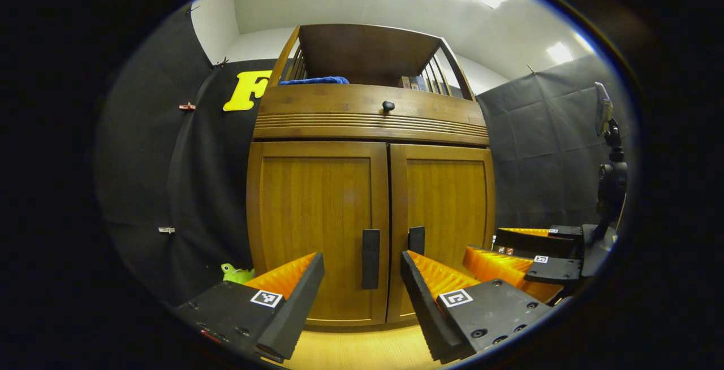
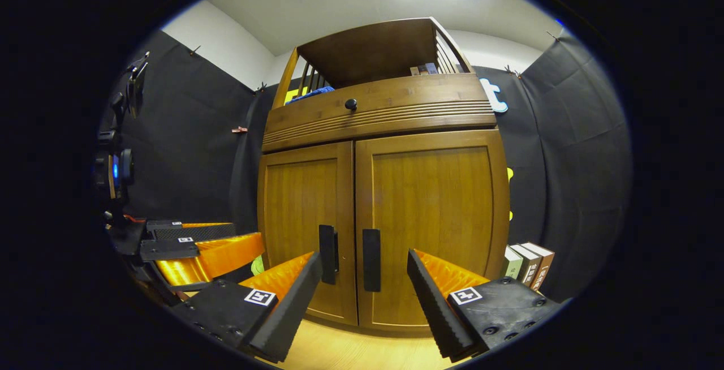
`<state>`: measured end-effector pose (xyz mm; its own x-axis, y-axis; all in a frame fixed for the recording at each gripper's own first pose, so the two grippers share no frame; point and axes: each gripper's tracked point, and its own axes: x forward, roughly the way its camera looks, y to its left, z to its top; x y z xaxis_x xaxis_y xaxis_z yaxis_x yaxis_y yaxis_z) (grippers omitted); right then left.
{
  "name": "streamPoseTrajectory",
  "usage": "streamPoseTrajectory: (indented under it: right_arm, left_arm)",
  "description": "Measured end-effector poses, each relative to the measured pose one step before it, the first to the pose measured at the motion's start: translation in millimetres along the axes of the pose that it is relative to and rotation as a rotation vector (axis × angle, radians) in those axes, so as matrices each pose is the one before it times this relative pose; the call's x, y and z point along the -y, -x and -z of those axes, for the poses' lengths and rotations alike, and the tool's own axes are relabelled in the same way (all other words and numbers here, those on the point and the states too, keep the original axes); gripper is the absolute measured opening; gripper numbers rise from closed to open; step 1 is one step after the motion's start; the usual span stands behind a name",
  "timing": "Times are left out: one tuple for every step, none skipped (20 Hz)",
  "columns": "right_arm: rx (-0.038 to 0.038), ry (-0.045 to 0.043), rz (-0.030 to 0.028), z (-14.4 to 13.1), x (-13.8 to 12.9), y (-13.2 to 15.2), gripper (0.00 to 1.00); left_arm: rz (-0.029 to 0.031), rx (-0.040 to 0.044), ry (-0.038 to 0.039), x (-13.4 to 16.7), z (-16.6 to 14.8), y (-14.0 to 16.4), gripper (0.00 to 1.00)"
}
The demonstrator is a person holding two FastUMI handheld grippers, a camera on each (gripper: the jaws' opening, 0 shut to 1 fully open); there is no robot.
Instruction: Open the right door of the double-door shoe cabinet with the right hand, and open the left door with the left hand.
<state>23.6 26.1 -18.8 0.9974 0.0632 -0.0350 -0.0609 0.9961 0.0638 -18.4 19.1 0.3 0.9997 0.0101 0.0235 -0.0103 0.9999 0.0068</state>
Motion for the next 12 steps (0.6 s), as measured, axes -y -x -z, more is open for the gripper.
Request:
streamPoseTrajectory:
  right_arm:
    - [-0.00124, -0.00367, -0.00385, 2.69, -1.48, -3.62, 0.96]
    - [-0.00184, -0.00692, -0.00403, 2.02, -0.83, -4.2, 0.96]
    - [-0.00231, -0.00635, -0.00075, 2.55, 0.23, -4.61, 0.96]
    - [-0.00148, -0.00557, 0.00211, 1.97, 0.81, -3.87, 0.96]
    - [-0.00171, -0.00652, 0.00104, 2.91, 1.27, -5.46, 0.96]
    - [-0.00113, -0.00732, 0.00041, 2.78, 0.37, -5.75, 0.96]
    - [-0.00089, -0.00472, 0.00494, 2.01, 1.04, -4.81, 0.96]
    - [0.00201, -0.00093, 0.00994, 2.15, 2.32, -6.29, 0.95]
    - [0.00289, -0.00041, 0.01103, 0.95, 2.51, -5.8, 0.96]
    - [-0.00051, -0.00283, 0.00805, 2.23, 2.3, -4.67, 0.95]
    - [-0.00359, -0.00584, 0.00264, 3.53, 0.35, -6.46, 0.94]
    - [-0.00079, -0.0061, 0.00124, 2.59, 0.17, -5.36, 0.95]
  left_arm:
    - [-0.00353, 0.00212, 0.00073, -1.93, -0.76, 1.0, 0.85]
    - [-0.0019, 0.0026, 0.00031, -2.01, 0.19, 1.74, 0.85]
    - [-0.00219, 0.00206, -0.00118, -1.84, -0.58, 1.63, 0.85]
    - [-0.00312, 0.00128, -0.00106, -1.81, 0.74, 1.24, 0.85]
    - [-0.00183, 0.00225, 0.00022, -1.89, -0.27, 1.03, 0.85]
    - [0.00182, 0.00192, 0.00179, -0.77, 0.68, 1.29, 0.84]
    - [0.00421, 0.00203, 0.0036, -0.23, -0.45, 0.91, 0.84]
    - [0.00418, 0.00065, 0.0037, -0.43, 1.03, 2.12, 0.84]
    - [0.00255, 0.00219, 0.00305, 0.29, -0.09, 1.67, 0.84]
    - [0.00324, 0.00395, 0.00082, 0.82, -0.25, 0.4, 0.84]
    - [0.00271, 0.00321, -0.00207, 1.13, -0.05, 1.05, 0.84]
    - [0.00487, -0.00089, -0.0104, 0.75, 2.2, 0.19, 0.84]
